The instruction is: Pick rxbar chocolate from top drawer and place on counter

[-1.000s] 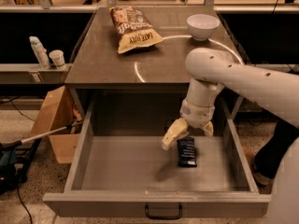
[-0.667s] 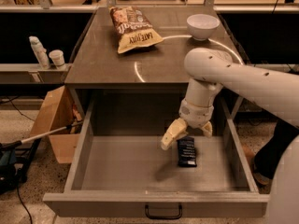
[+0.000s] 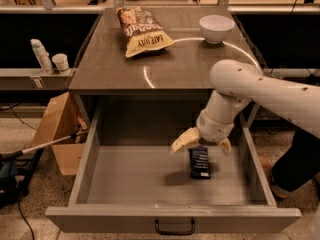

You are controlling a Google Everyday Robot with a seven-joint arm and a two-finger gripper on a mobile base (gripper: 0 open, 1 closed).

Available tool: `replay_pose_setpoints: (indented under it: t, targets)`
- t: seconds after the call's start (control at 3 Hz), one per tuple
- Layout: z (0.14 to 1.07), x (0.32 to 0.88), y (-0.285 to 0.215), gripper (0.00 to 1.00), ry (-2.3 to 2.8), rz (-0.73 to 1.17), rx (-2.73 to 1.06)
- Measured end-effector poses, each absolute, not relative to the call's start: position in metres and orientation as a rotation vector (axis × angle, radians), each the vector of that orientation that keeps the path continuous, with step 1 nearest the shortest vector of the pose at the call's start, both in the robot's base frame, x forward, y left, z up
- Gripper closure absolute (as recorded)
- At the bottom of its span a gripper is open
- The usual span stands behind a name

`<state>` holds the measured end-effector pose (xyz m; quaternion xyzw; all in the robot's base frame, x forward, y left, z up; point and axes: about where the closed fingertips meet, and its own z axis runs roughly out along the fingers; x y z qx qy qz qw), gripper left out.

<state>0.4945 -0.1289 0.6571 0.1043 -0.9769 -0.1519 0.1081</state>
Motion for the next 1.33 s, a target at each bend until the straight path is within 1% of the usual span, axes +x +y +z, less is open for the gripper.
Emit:
replay_pose_setpoints:
  t: [0.33,0.67,1.0,1.33]
  targets:
    - [0.65,0.5,-0.126,0.0,-2.949,-0.465,0.071]
    - [0.64,0.503,-0.123,0.0,-2.977,-0.48,-0.079]
    - [0.632,0.504,-0.122,0.0,-3.007,-0.516,-0.181]
    - [0.632,0.504,-0.122,0.0,-3.008,-0.516,-0.182]
